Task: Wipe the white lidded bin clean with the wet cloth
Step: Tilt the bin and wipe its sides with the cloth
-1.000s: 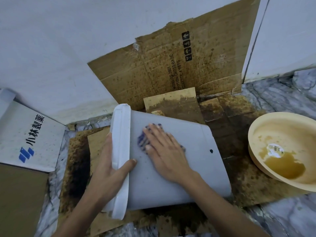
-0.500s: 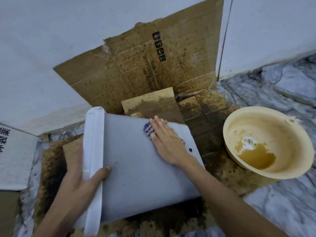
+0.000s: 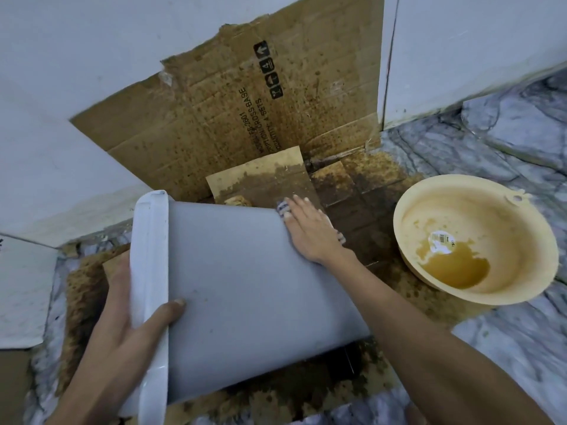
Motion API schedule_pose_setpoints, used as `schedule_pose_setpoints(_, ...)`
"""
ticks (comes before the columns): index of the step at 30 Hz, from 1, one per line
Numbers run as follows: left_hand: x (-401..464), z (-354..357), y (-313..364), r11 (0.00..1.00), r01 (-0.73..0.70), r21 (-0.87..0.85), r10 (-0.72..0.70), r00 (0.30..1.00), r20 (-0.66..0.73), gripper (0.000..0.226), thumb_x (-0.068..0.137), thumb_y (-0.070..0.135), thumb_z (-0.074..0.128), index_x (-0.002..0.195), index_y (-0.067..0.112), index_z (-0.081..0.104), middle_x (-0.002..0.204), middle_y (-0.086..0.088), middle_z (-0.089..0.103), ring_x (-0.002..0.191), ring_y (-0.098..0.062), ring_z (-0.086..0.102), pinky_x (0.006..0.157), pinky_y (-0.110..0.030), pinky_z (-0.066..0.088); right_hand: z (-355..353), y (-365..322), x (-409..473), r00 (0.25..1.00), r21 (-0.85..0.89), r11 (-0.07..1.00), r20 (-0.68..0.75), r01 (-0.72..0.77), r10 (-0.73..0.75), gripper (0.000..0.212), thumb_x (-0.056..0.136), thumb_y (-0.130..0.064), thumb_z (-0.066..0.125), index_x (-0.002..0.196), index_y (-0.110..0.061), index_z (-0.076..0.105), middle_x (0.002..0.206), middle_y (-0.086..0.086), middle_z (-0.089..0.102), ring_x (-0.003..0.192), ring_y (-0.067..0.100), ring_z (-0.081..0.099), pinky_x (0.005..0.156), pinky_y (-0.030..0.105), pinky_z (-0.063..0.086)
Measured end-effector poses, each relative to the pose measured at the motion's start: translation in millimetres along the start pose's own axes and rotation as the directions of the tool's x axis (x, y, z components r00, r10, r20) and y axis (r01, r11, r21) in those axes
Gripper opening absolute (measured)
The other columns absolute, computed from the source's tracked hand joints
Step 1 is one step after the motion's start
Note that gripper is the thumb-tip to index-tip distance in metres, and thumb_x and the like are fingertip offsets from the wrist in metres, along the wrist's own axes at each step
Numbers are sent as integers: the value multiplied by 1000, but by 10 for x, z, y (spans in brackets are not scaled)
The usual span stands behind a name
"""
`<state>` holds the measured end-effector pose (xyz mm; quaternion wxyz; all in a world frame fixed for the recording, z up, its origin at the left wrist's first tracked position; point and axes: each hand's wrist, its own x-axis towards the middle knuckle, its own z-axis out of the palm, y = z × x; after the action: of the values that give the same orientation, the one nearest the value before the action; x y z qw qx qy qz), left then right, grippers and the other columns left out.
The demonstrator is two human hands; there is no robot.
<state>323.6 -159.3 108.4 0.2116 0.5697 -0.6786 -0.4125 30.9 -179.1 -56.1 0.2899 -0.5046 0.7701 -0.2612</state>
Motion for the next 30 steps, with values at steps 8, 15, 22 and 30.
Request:
schedule_pose_setpoints(8,-70,68,167,999,45,-6,-45,997,-67,73,94,20,71,134,66,31,108,46,42,89,30,47,70,-11,38,115,53,-886,997,-32,998,-61,48,-49,54,106,-42,17,157,-32,5,165,-13,-1,151,4,-4,123,33,-1)
schedule_pose_setpoints(15,-111,14,109,998,47,-45,-47,999,-6,80,94,21,72,154,51,27,118,44,44,96,27,50,70,-9,40,-29,-11,-350,989,15,989,-38,-145,146,54,106,-42,14,158,-26,9,166,-6,1,152,11,-3,122,37,-3)
schedule_pose_setpoints(22,-93,-40,71,995,49,-85,-45,998,44,88,69,30,61,150,50,34,131,15,57,113,-12,59,80,-38,49,166,-895,-776,988,40,988,21,152,-153,53,107,-40,16,158,-28,10,163,-16,-3,149,0,-7,122,32,-7)
schedule_pose_setpoints(30,-127,-52,140,996,87,-24,-87,996,5,94,68,37,62,153,52,25,137,8,53,116,-24,57,95,-56,52,189,-379,-1369,977,176,961,-54,213,-207,50,103,-41,28,152,-30,30,157,-23,17,142,-17,3,121,20,4)
